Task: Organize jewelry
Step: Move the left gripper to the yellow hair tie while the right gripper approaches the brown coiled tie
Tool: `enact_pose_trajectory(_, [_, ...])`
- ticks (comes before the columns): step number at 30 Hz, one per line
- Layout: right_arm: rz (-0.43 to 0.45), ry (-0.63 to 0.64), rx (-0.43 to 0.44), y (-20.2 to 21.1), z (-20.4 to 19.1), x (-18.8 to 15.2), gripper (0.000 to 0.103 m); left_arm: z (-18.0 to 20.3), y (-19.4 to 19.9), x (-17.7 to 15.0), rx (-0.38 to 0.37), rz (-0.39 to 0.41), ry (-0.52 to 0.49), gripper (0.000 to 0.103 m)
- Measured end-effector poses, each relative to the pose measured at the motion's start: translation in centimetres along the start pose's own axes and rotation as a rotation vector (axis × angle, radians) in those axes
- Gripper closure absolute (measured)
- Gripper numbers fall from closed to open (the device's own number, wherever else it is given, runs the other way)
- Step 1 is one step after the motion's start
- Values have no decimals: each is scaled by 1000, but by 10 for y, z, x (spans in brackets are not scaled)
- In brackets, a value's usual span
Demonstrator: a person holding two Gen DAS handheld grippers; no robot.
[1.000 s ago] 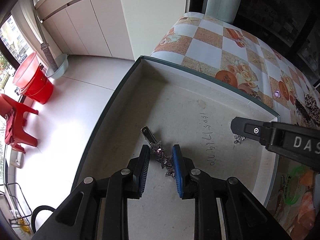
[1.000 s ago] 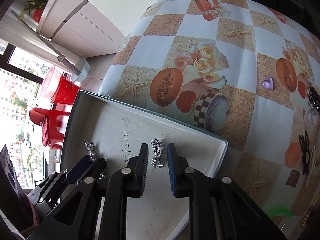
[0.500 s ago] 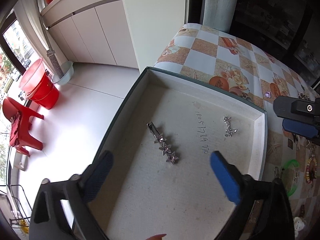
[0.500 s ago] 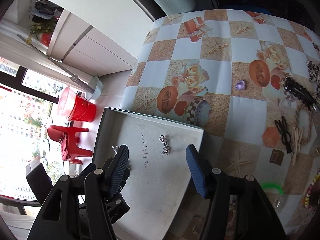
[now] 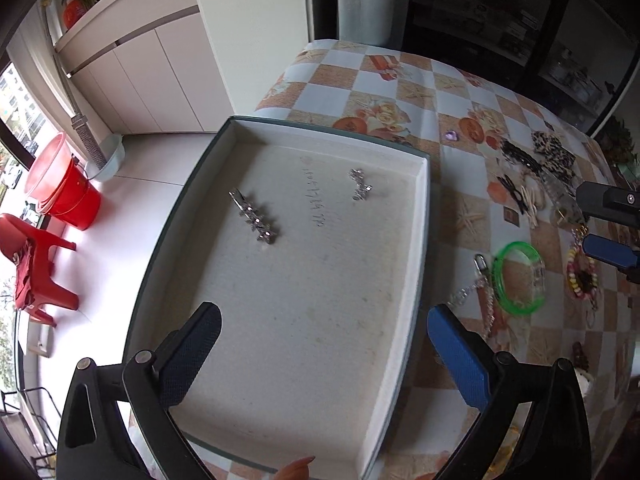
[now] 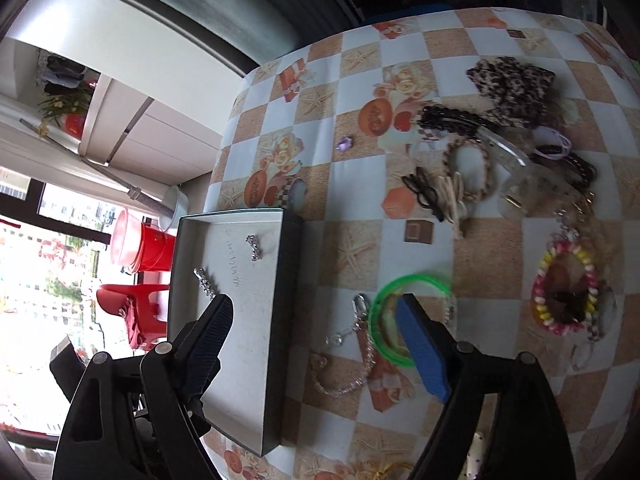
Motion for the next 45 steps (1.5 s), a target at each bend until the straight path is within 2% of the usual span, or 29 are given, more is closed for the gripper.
enact_pose_trajectory(10, [68, -96, -46, 55, 78, -36, 16, 62, 13, -37, -30, -23, -123, 0])
enact_pose_trajectory(18, [99, -134, -79, 79, 122, -71, 16, 101, 10, -73, -91, -94, -198, 0])
enact_pose_trajectory(25, [-2, -158, -146, 73, 152, -101, 16, 112, 2, -105, -85, -146, -242, 0])
enact_pose_trajectory(32, [-44, -170, -236, 64, 180, -121, 16, 115, -15, -130, -55, -193, -270, 0])
enact_pose_trajectory(45, [-88, -93, -373, 35, 193, -121, 16, 128, -40, -140, -38, -212, -326, 0])
Point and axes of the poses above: each gripper's, at about its wrist camera, not at the fingertips, and y roughly against the way its jaws point, z to its right, x to its top, the point moved 7 cm from there along -y, roughly the way its jaws point, and after that the axes turned 7 degrees about -z, right-handed, at the moved point
